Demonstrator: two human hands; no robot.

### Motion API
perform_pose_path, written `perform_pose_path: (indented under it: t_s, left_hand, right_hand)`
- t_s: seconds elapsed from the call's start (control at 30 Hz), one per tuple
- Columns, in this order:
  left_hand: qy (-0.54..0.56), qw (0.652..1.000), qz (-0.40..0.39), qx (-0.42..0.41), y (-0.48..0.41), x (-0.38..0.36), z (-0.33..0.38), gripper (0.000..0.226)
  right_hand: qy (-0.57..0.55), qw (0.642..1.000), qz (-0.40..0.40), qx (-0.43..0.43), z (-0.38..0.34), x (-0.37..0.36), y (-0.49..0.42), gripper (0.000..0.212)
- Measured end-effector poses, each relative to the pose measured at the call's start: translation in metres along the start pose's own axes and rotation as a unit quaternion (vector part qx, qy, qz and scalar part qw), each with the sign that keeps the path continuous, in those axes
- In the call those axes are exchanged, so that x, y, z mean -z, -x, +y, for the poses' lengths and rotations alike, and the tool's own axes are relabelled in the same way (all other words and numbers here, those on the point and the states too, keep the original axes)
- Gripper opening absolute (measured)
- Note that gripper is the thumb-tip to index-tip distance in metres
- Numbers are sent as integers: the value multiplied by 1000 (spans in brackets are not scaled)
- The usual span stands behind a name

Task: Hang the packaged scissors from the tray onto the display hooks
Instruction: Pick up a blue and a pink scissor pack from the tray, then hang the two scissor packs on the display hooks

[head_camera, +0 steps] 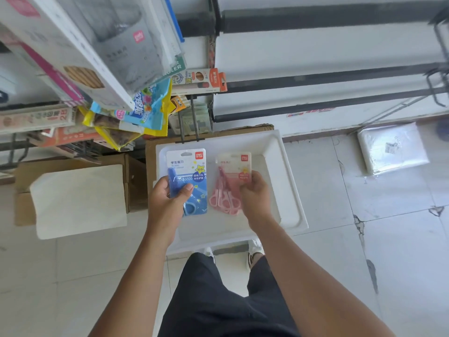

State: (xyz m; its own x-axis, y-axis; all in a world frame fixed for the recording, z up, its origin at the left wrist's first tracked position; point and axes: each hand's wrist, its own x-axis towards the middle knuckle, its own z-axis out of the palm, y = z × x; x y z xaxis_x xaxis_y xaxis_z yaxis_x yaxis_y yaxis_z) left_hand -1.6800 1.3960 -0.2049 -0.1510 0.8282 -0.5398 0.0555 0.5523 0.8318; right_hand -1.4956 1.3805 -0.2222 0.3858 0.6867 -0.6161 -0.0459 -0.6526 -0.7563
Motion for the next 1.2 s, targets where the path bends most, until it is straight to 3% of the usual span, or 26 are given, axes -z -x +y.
perform_pose_path:
  t_s: [0.4,0.67,1.07,1.2]
  left_hand:
    - [28,985,-88,-145,65,-17,117,28]
    - [69,965,-42,-250,137,-64,186,27]
    - [129,902,3,-412,245,-143,300,36]
    - [138,878,-8,-459,261,-145,338,25]
  right_hand:
    - [-112,980,26,160,-111,82,73,14]
    - [-180,943,-21,279,-179,163,114,12]
    - [-207,890,-102,393,-288,288,174,9]
    - [-225,866,-123,429,-327,300,194,10]
